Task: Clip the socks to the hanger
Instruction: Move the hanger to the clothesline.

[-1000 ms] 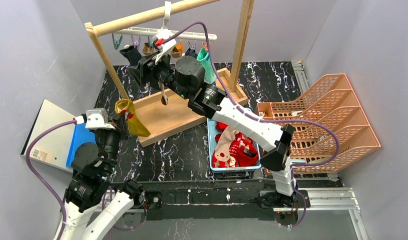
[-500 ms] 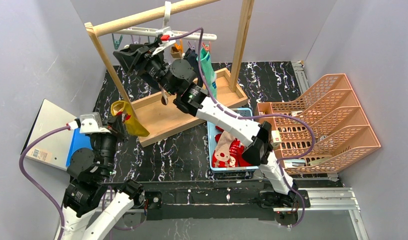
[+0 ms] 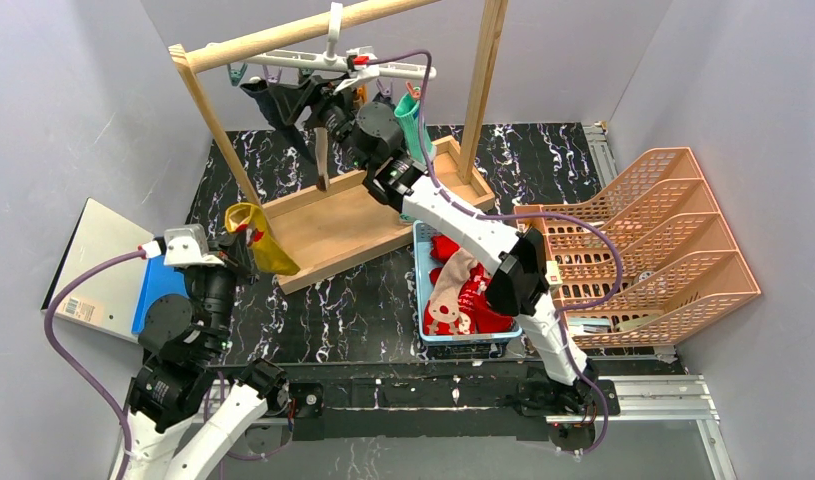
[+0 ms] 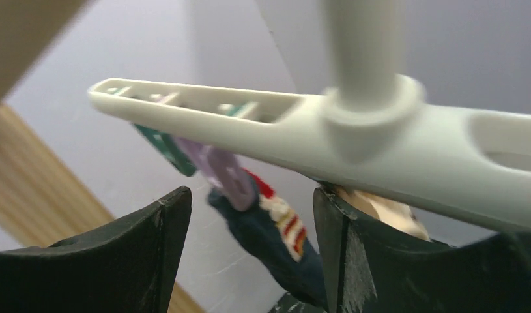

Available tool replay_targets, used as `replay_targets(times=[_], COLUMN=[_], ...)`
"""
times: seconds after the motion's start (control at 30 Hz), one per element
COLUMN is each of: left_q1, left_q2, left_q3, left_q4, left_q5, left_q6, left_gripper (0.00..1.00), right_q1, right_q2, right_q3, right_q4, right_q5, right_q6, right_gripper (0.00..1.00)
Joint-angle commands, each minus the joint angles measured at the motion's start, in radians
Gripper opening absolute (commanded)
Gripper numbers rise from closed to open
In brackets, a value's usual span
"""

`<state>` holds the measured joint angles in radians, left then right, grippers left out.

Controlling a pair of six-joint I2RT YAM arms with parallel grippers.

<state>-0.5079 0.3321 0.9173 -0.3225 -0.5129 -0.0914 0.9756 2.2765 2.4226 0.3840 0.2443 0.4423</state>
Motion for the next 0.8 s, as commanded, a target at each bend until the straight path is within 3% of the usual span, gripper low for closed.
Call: replay_targets(times=[0.0, 0.13, 0.4, 0.57, 0.77], left_q1=[-0.004, -0.004, -0.004, -0.004, -0.004], left_q2=[-0.002, 0.007, 0.005, 0.008, 0.007], left_q3=[-0.020, -0.023, -0.032, -0.032, -0.045], left_q4=[0.007, 0.011, 0.014, 0.019, 0.022], left_q5=[-0.008, -0.009, -0.009, -0.001, 0.007], left_q6=[-0.015, -0.015, -0.011, -0.011, -0.014], left_gripper=[0.00, 0.00, 0.00, 0.00, 0.00], right_q1=[-0.035, -0.059, -0.088, -0.100, -0.089], right_q2=[-0.094, -0.113, -0.262, -0.341, -0.507], right_q3=[-0.050, -0.061, -0.278, -0.314, -0.486], right_q4=[0.056, 0.030, 0.102, 0.028, -0.038], right_q5=[0.045, 0.052, 0.066, 0.024, -0.032], right_q6=[0.013, 0.016, -0.002, -0.065, -0.126], right_gripper=[0.76, 0.77, 0.78, 0.81, 0.84])
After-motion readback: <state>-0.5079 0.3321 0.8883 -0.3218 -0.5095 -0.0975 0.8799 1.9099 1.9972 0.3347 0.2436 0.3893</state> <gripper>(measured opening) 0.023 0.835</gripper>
